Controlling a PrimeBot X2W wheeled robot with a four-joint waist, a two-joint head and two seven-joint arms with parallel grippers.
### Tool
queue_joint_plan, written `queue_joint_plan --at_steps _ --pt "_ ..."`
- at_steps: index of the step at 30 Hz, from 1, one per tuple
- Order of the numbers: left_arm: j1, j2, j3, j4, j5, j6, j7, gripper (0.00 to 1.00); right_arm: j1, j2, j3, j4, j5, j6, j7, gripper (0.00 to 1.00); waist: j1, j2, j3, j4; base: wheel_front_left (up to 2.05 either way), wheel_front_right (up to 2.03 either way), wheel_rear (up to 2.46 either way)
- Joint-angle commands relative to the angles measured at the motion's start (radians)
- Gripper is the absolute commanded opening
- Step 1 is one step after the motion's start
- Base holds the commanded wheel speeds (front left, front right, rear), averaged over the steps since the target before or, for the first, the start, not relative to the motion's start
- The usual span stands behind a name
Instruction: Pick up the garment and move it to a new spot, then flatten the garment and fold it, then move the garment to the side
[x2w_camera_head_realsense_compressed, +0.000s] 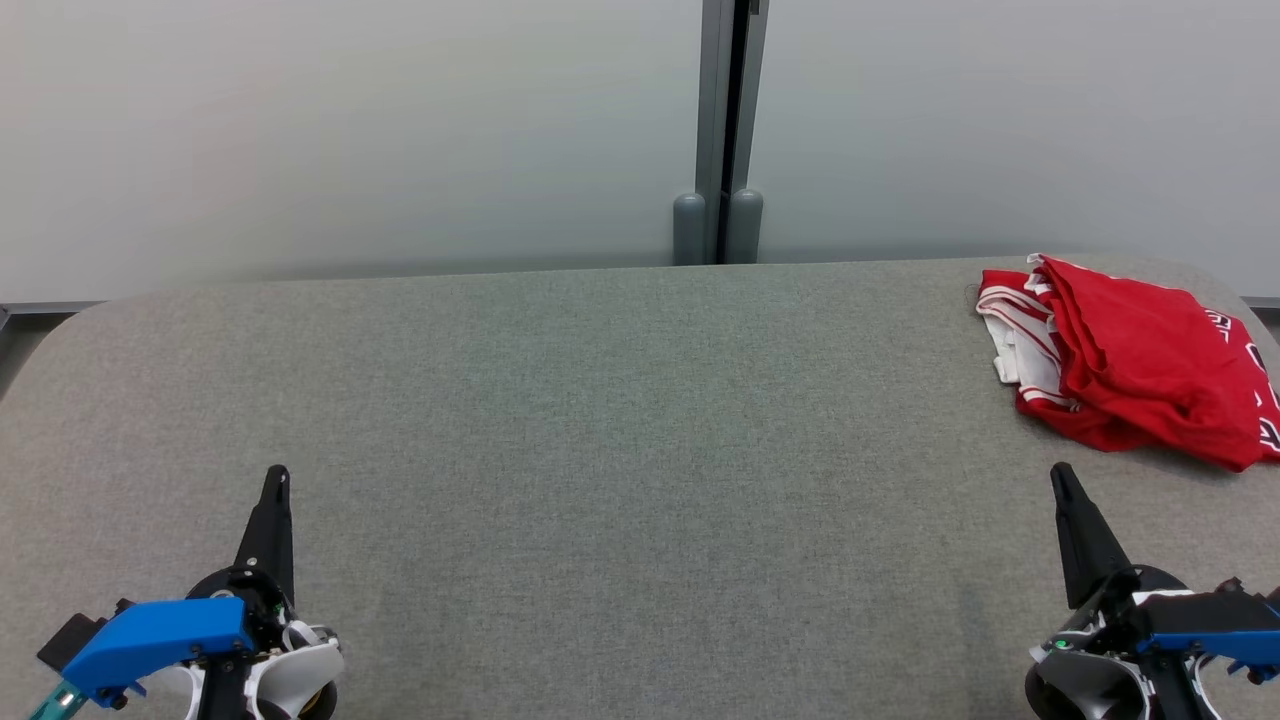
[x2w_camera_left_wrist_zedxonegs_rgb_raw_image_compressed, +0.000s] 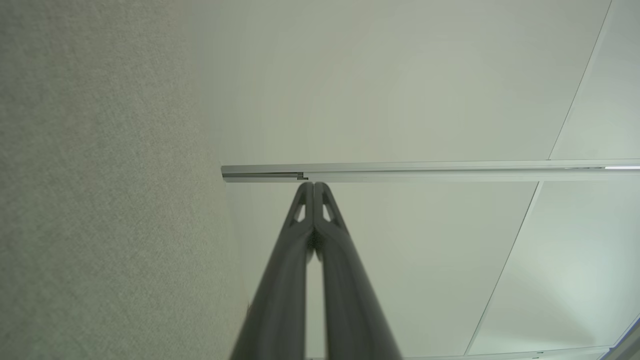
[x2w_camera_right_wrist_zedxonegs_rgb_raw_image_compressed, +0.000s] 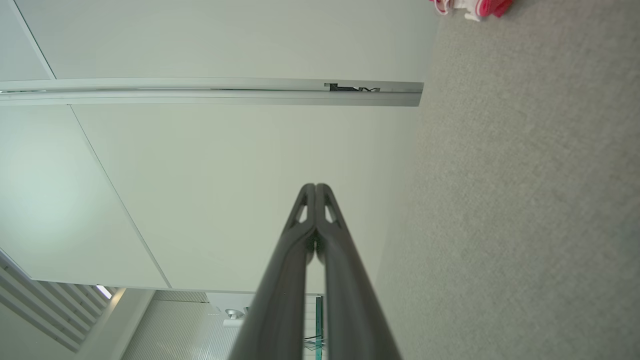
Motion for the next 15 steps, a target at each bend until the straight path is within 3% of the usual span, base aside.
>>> queue_joint_plan --at_steps 1,15 --pt "-0.010 -0.001 0.001 -0.004 -0.003 -0.004 0.004 0.00 -0.015 -0.005 -0.003 -0.003 0.003 0.001 0.003 0.00 0.0000 -0.0001 0.000 0.000 0.00 0.00 0.00" --pt "-0.010 -0.001 0.001 -0.004 -0.003 -0.004 0.004 0.00 -0.015 -0.005 -0.003 -0.003 0.003 0.001 0.003 0.00 0.0000 -0.0001 0.000 0.000 0.00 0.00 0.00"
